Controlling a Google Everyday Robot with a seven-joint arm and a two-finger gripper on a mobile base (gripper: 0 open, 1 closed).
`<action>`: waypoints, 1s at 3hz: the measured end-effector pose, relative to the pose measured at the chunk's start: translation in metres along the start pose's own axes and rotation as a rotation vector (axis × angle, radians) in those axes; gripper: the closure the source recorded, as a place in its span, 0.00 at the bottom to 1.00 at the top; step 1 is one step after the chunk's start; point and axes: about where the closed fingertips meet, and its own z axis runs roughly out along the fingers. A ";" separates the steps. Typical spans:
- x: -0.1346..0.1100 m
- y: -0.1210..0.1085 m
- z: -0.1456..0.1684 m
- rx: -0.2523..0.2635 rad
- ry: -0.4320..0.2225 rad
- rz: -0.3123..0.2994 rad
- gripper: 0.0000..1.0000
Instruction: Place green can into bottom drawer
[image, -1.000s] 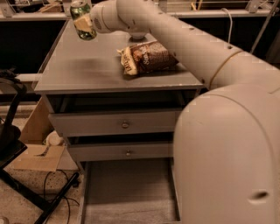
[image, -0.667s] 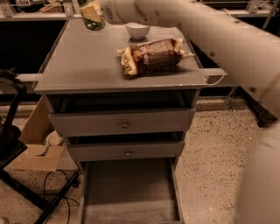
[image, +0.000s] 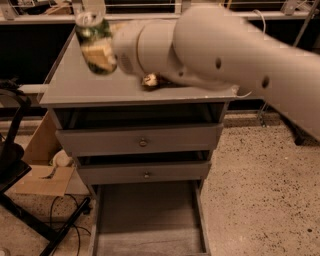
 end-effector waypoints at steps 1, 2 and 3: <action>0.091 0.057 -0.015 -0.088 0.095 0.086 1.00; 0.237 0.071 -0.048 -0.059 0.181 0.208 1.00; 0.326 0.055 -0.058 0.007 0.197 0.278 1.00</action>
Offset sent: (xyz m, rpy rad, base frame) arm -0.0770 -0.1506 -0.3780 0.0277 0.4531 -0.1455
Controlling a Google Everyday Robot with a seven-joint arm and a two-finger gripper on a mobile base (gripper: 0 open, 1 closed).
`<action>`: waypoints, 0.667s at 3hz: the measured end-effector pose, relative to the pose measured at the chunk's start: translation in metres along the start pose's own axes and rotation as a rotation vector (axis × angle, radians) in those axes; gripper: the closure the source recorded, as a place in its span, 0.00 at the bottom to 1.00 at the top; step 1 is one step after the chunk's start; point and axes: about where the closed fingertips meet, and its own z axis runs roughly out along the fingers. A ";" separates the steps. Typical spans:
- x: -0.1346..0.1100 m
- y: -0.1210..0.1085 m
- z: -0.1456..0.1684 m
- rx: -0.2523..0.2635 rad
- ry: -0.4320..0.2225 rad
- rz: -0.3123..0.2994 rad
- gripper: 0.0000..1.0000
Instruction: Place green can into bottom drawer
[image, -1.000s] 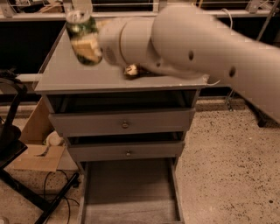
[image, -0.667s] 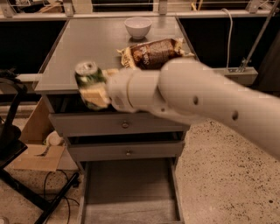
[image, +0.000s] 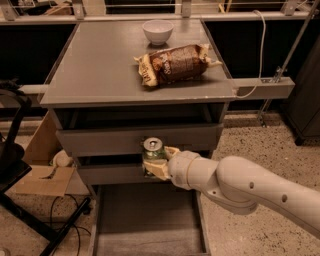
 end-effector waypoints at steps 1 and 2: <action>0.044 -0.039 0.016 0.034 -0.042 0.037 1.00; 0.075 -0.035 0.032 -0.002 -0.050 0.116 1.00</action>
Offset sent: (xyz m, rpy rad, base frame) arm 0.0212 -0.0201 -0.0394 0.0302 -0.0106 -0.0403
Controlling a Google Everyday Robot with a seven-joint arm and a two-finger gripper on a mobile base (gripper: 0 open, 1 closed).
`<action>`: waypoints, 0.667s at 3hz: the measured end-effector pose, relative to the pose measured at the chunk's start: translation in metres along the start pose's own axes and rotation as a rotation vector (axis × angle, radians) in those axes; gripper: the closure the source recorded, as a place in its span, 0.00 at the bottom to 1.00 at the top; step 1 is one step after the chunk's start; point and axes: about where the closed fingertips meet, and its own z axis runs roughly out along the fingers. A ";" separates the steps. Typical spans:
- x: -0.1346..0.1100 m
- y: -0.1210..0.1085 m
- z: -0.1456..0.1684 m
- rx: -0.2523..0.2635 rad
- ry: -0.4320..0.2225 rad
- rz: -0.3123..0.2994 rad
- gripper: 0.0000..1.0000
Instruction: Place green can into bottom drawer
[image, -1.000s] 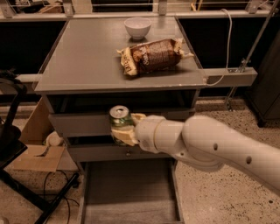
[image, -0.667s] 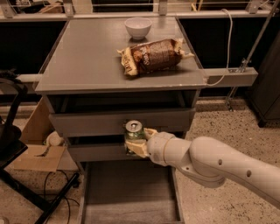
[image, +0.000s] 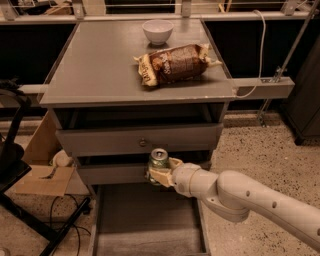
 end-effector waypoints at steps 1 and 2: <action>0.000 0.000 0.000 -0.001 0.000 0.000 1.00; 0.026 -0.005 0.006 -0.057 -0.001 -0.026 1.00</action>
Offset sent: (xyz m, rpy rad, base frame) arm -0.0107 -0.0219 -0.1196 0.0268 -0.0514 0.2641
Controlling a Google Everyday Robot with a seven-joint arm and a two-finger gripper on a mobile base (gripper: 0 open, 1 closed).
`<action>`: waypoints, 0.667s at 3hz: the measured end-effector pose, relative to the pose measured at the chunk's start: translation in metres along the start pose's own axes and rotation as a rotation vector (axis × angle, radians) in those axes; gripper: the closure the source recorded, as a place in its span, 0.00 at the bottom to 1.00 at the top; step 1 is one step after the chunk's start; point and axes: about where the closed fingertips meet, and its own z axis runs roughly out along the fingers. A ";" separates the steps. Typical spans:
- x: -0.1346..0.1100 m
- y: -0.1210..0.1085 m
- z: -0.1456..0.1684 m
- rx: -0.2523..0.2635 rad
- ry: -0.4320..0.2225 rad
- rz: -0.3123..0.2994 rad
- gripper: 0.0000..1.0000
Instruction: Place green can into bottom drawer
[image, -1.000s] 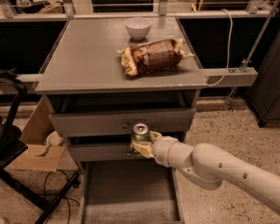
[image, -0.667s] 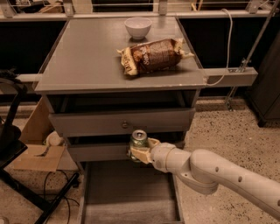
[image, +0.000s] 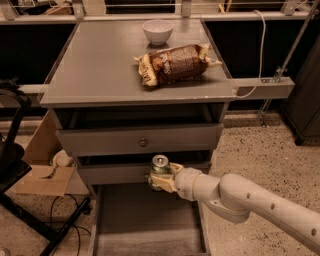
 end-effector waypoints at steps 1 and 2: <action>0.061 -0.022 0.020 -0.127 0.002 -0.087 1.00; 0.102 -0.029 0.043 -0.265 0.012 -0.151 1.00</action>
Offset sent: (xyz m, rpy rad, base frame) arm 0.0030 0.0079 -0.1690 0.0298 -0.0850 0.5488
